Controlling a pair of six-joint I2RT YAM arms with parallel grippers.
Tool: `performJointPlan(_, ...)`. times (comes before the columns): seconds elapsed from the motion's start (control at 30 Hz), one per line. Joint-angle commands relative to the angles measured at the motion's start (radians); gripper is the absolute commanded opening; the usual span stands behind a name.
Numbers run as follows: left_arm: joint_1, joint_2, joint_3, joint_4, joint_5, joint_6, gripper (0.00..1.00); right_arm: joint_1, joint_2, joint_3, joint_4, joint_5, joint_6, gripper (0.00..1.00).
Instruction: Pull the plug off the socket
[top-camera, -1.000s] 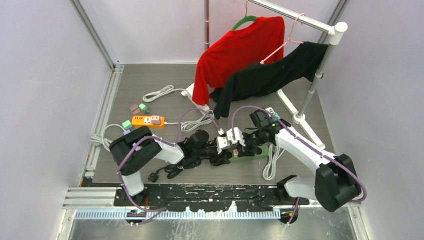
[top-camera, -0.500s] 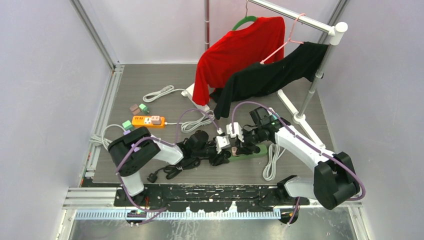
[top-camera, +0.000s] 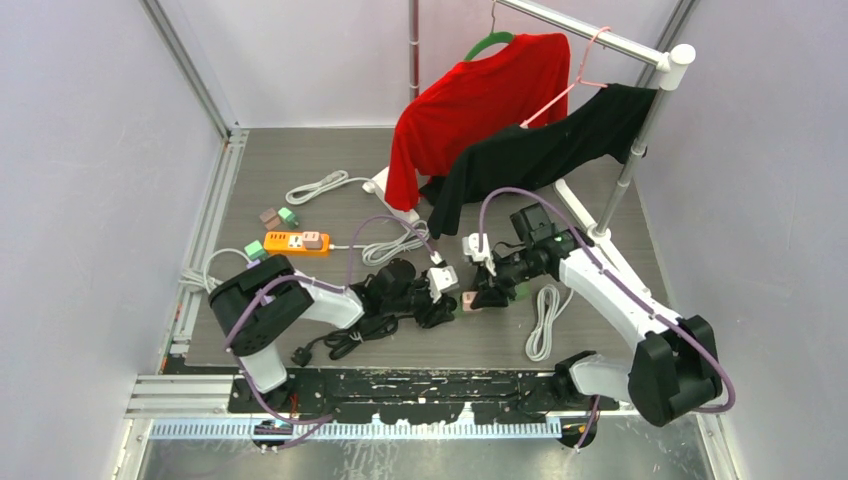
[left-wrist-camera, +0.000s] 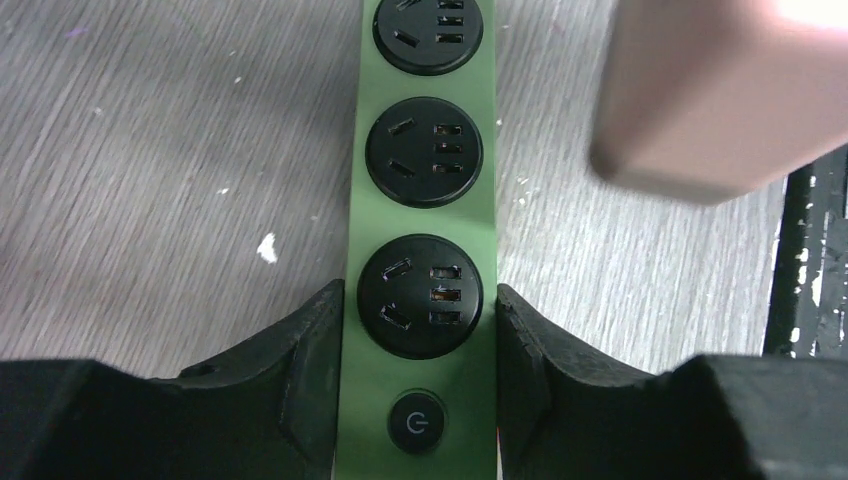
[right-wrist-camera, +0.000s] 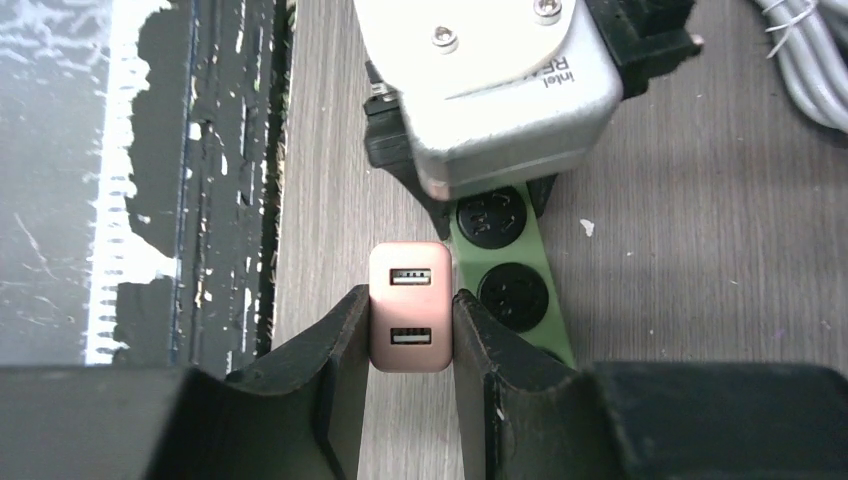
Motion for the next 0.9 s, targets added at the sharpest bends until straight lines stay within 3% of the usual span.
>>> performJointPlan(0.0, 0.048, -0.061, -0.027, -0.172, -0.169, -0.028, 0.32, -0.045, -0.068, 0.067, -0.118, -0.12, -0.017, 0.01)
performJointPlan(0.1, 0.048, -0.119, -0.019, -0.189, -0.151, -0.06, 0.58, -0.054, -0.048, 0.079, -0.105, -0.109, 0.053, 0.01)
performJointPlan(0.2, 0.048, -0.198, -0.018, -0.221, -0.166, -0.088, 0.7, -0.063, -0.01, 0.122, -0.114, -0.107, 0.14, 0.01)
performJointPlan(0.53, 0.047, -0.549, -0.063, -0.337, -0.131, -0.155, 0.84, -0.08, 0.032, 0.13, 0.045, -0.033, 0.46, 0.02)
performJointPlan(0.67, 0.048, -0.636, -0.084, -0.323, -0.108, -0.316, 0.92, -0.082, 0.057, 0.116, 0.118, -0.033, 0.598, 0.02)
performJointPlan(0.87, 0.048, -0.632, -0.07, -0.259, -0.099, -0.631, 0.92, -0.082, 0.129, 0.133, 0.142, 0.009, 0.728, 0.03)
